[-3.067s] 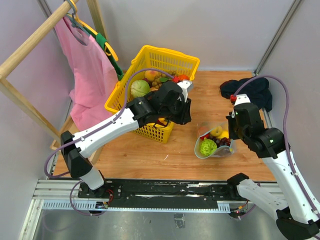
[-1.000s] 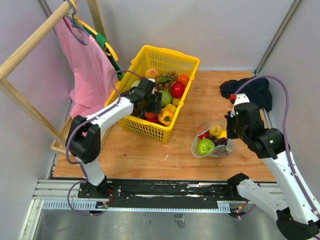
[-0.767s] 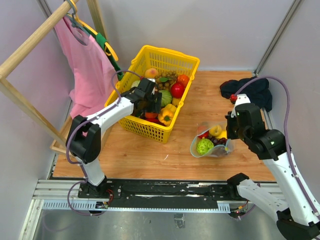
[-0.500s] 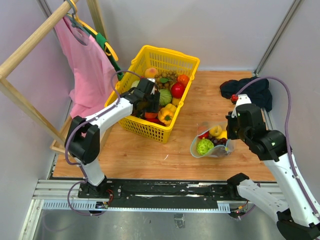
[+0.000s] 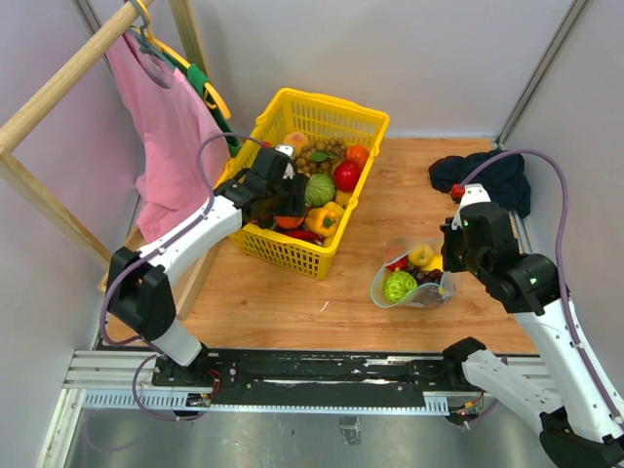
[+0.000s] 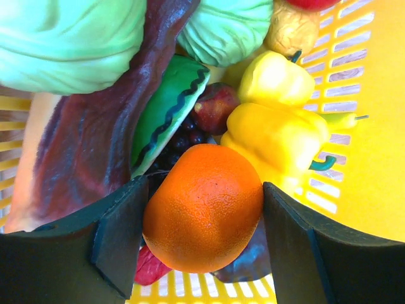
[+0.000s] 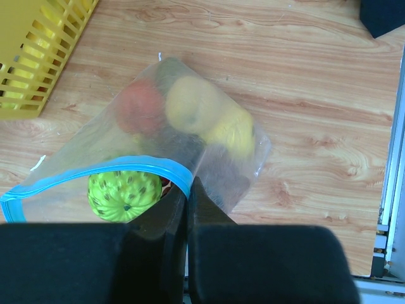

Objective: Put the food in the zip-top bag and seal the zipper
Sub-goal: Pick up the fake fruit from the bin, then place the fake fruit in the zipper food storage bag.

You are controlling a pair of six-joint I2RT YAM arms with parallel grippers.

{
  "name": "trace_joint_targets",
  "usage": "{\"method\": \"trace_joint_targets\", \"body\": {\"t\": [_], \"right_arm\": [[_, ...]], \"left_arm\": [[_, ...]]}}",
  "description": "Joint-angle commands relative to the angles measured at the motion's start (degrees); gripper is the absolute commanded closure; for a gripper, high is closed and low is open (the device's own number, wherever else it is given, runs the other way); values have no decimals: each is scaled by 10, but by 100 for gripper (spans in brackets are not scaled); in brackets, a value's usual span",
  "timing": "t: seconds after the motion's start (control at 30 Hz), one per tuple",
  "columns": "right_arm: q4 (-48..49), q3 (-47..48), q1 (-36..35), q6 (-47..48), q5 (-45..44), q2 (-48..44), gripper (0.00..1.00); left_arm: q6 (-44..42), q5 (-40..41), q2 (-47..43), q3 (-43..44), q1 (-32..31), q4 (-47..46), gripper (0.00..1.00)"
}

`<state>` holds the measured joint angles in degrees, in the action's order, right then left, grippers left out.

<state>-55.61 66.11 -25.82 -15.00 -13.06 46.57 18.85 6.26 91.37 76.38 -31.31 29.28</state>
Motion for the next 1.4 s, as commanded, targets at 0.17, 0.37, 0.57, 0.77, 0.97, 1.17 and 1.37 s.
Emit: {"method": "trace_joint_targets", "body": {"t": [0.17, 0.37, 0.57, 0.77, 0.97, 1.17, 1.37], "right_arm": [[22, 6, 14, -13, 3, -8, 100], [28, 6, 14, -17, 8, -8, 99], [32, 6, 14, -24, 15, -10, 99], [39, 7, 14, -31, 23, -10, 100], [40, 9, 14, -34, 28, -8, 99], [42, 5, 14, -39, 34, -9, 99], [45, 6, 14, -40, 42, -9, 99]], "left_arm": [[-20, 24, -104, -8, -7, -25, 81], [-38, 0, -177, -29, -49, -85, 84], [-42, -8, -234, -46, -104, -134, 87], [-38, -35, -257, -68, -177, -203, 91], [-58, -29, -250, -89, -273, -279, 94], [-97, -17, -226, -106, -352, -351, 95], [-120, -34, -174, -106, -405, -399, 95]]}}
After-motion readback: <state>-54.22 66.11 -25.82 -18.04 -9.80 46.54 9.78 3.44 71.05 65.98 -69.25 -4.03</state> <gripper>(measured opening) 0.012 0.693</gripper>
